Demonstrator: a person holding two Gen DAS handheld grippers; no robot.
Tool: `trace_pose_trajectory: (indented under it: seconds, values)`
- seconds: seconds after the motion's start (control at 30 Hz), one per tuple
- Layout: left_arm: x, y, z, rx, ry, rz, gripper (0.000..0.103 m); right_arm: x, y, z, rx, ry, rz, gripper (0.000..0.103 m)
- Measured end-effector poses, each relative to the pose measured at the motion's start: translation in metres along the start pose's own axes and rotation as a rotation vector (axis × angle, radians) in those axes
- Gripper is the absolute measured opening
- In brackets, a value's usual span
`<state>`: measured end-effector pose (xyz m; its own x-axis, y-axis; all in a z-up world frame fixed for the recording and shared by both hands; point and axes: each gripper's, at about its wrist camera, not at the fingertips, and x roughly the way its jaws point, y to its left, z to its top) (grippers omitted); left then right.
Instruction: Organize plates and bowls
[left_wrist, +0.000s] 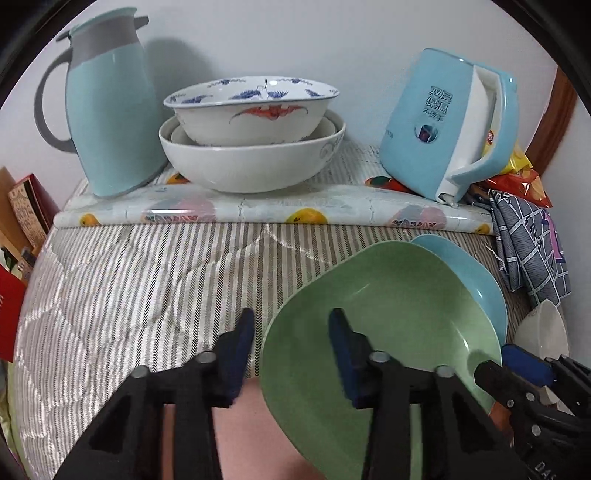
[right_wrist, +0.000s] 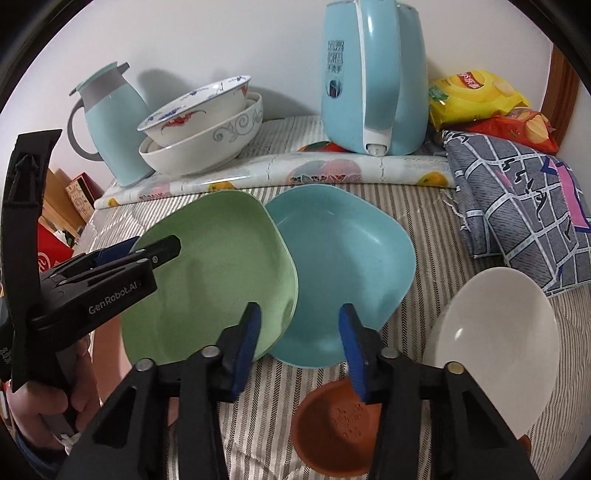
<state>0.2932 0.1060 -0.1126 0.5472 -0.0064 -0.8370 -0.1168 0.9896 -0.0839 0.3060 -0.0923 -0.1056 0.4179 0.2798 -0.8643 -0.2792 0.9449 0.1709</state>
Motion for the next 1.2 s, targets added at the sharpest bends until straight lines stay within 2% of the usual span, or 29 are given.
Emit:
trace_pose_trajectory:
  seconds: [0.07,0.2,0.3,0.6,0.93,1.2]
  values:
    - [0.002,0.001,-0.001,0.0,0.006,-0.011,0.026,0.003,0.001,0.001,0.004,0.009,0.0,0.027]
    - [-0.001,0.002,-0.002,0.007,-0.003,-0.022,0.022,0.008,0.008,0.001,-0.009,0.015,0.007,0.015]
    - [-0.005,0.005,-0.002,0.004,-0.012,-0.031,0.021,0.005,0.013,-0.001,-0.02,0.003,-0.022,0.014]
    - [-0.023,0.018,-0.01,-0.01,-0.028,-0.034,0.021,-0.008,0.03,-0.012,-0.021,0.007,-0.017,0.013]
    - [-0.055,0.05,-0.029,-0.047,-0.048,-0.013,0.021,-0.026,0.065,-0.032,-0.042,0.003,0.014,0.013]
    - [-0.06,0.072,-0.047,-0.058,-0.032,-0.004,0.021,-0.024,0.088,-0.053,-0.055,0.022,0.024,0.013]
